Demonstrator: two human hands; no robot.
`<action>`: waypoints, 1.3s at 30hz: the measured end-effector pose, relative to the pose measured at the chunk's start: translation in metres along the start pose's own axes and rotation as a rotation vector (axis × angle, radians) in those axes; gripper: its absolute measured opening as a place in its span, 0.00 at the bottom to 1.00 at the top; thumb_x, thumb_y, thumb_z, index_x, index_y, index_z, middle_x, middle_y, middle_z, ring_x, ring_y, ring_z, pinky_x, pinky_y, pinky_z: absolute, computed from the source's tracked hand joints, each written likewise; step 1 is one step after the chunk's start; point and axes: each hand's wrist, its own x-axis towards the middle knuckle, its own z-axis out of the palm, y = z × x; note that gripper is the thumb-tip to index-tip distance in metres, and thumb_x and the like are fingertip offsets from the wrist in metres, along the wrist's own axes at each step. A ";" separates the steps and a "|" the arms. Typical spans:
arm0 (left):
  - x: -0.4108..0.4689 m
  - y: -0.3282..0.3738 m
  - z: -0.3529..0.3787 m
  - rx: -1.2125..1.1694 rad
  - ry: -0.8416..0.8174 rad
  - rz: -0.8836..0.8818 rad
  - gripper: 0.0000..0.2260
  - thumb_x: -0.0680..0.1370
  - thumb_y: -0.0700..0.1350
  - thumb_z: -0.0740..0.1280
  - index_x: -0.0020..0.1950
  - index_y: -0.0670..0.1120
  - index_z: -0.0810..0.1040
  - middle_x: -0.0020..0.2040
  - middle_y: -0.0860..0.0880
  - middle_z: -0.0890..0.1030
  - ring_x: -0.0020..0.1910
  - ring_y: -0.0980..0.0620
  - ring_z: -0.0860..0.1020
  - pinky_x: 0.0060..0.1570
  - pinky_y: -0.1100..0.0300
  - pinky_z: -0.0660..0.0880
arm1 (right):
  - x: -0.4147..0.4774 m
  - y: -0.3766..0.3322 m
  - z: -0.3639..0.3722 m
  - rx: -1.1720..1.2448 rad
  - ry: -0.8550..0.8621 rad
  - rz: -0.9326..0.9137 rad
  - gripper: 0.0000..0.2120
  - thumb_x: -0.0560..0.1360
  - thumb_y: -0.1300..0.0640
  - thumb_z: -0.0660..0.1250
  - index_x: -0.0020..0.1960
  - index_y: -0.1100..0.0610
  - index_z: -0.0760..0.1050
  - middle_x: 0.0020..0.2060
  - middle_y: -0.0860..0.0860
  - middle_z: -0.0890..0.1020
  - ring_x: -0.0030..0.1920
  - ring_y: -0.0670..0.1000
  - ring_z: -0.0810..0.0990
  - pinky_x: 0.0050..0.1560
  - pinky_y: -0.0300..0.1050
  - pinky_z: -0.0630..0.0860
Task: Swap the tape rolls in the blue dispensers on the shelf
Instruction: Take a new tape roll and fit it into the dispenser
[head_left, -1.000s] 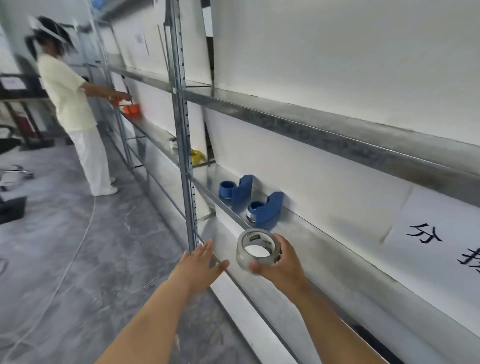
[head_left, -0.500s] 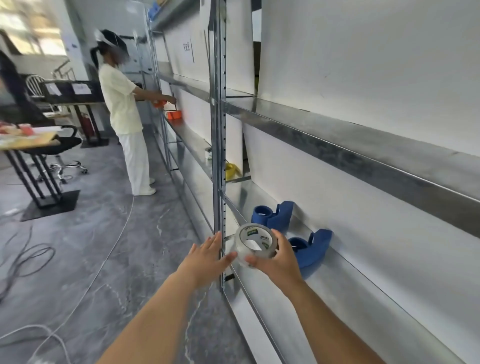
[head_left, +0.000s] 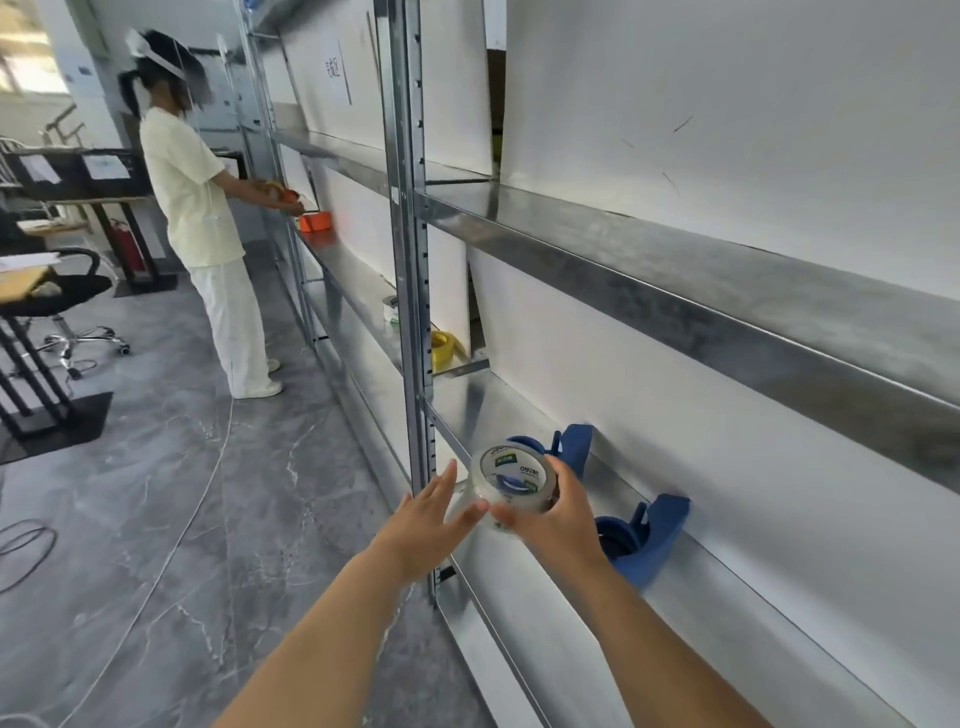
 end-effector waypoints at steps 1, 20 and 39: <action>0.008 -0.008 -0.002 -0.024 -0.010 -0.008 0.34 0.77 0.67 0.47 0.77 0.55 0.38 0.78 0.53 0.47 0.77 0.48 0.44 0.73 0.49 0.38 | 0.006 0.001 0.001 -0.005 0.013 -0.007 0.36 0.56 0.46 0.82 0.61 0.41 0.72 0.56 0.42 0.80 0.57 0.43 0.79 0.56 0.48 0.80; 0.152 -0.052 -0.097 0.256 -0.267 0.348 0.35 0.78 0.66 0.49 0.78 0.52 0.39 0.79 0.50 0.46 0.77 0.44 0.47 0.73 0.47 0.43 | 0.058 -0.032 0.065 -0.055 0.608 0.108 0.28 0.55 0.52 0.81 0.49 0.36 0.73 0.49 0.41 0.82 0.51 0.43 0.81 0.55 0.50 0.80; 0.181 -0.065 -0.103 0.297 -0.297 0.394 0.35 0.79 0.65 0.49 0.77 0.49 0.37 0.79 0.51 0.44 0.77 0.45 0.46 0.74 0.49 0.44 | 0.082 -0.020 0.070 -0.229 0.643 0.179 0.27 0.57 0.53 0.82 0.50 0.42 0.72 0.49 0.42 0.82 0.49 0.43 0.80 0.47 0.39 0.79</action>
